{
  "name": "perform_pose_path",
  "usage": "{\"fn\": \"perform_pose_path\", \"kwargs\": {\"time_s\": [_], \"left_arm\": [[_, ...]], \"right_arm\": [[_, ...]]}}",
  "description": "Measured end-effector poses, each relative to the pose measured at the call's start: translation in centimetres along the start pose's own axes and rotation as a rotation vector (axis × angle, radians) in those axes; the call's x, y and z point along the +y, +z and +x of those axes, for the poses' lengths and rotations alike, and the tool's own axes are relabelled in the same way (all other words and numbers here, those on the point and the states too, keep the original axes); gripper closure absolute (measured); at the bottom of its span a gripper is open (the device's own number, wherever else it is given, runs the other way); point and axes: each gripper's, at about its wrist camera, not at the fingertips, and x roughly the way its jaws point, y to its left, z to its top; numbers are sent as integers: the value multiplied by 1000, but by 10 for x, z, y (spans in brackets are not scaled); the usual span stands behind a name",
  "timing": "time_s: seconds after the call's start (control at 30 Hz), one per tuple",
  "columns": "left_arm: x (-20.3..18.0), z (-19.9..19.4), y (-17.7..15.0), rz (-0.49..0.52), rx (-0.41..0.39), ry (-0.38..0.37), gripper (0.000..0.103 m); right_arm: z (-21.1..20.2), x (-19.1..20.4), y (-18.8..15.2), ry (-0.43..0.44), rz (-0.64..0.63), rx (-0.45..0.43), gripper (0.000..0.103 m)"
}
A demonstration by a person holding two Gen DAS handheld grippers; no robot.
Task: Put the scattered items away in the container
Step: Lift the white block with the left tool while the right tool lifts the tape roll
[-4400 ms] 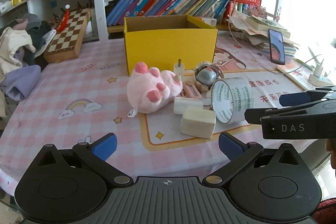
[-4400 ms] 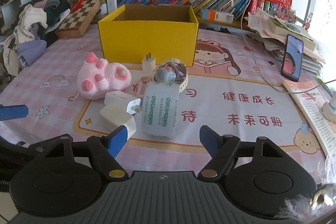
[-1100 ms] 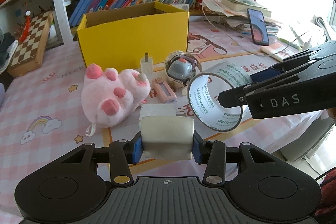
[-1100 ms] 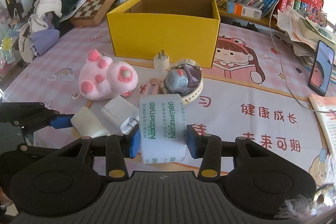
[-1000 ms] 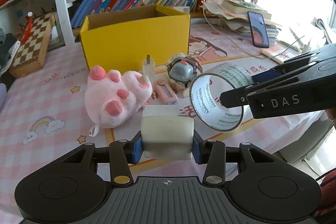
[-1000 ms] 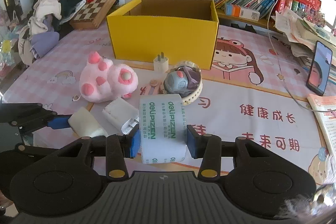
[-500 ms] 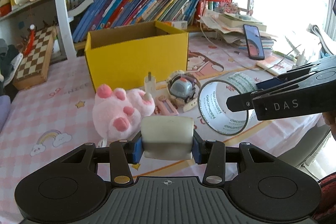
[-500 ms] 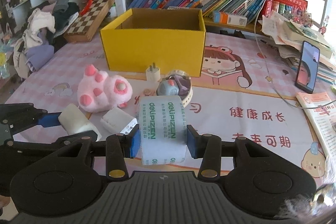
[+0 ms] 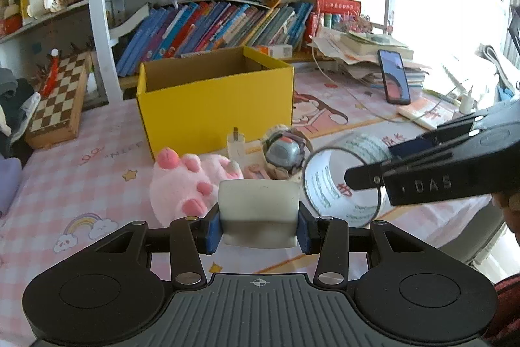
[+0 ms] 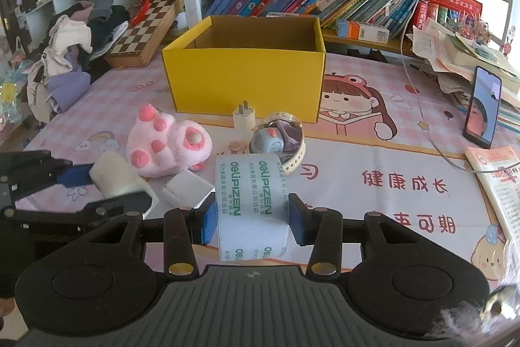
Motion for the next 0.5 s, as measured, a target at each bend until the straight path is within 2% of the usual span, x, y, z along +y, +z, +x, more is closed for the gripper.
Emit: {"fn": "perform_pose_path", "kwargs": {"time_s": [0.3, 0.5], "left_arm": [[-5, 5, 14, 27, -29, -15, 61], [-1, 7, 34, 21, -65, -24, 61]], "right_arm": [[1, -10, 5, -14, -1, -10, 62], [-2, -27, 23, -12, 32, -52, 62]]}}
